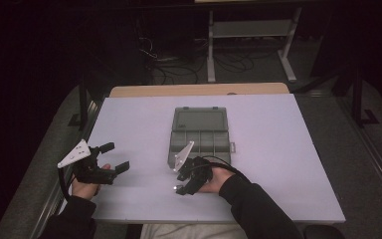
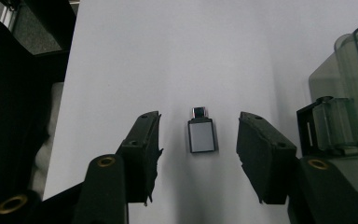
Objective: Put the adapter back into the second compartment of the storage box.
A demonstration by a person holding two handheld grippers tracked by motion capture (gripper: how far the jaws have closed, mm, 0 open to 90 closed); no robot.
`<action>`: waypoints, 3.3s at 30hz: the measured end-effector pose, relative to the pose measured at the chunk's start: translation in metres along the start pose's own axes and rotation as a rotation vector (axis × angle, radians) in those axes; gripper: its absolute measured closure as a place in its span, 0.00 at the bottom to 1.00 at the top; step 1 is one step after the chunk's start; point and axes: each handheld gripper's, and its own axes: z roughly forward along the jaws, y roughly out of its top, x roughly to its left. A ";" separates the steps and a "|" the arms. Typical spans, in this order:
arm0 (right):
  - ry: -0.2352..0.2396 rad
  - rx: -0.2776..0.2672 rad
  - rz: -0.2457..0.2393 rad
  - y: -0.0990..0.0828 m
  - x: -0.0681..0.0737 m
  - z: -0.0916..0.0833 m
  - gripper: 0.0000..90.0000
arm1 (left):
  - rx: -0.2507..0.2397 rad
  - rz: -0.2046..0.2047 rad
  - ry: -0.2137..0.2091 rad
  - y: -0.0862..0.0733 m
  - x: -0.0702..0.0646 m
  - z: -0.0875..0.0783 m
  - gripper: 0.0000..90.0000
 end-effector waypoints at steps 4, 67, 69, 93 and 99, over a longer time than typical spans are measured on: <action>-0.001 0.001 -0.003 0.001 0.000 0.002 0.61 | -0.001 0.001 0.001 0.000 0.000 0.000 0.00; -0.075 -0.061 0.045 0.007 -0.006 -0.036 0.83 | -0.006 0.000 -0.005 0.000 0.000 0.000 0.00; -0.081 -0.068 0.043 0.008 -0.007 -0.040 0.83 | -0.006 0.000 -0.005 0.000 0.000 0.000 0.00; -0.148 -0.107 0.076 0.011 -0.025 -0.075 0.83 | -0.007 -0.003 -0.008 0.000 -0.001 0.000 0.00; -0.163 -0.111 0.087 0.012 -0.033 -0.086 0.83 | -0.007 -0.002 -0.007 0.001 -0.001 0.000 0.00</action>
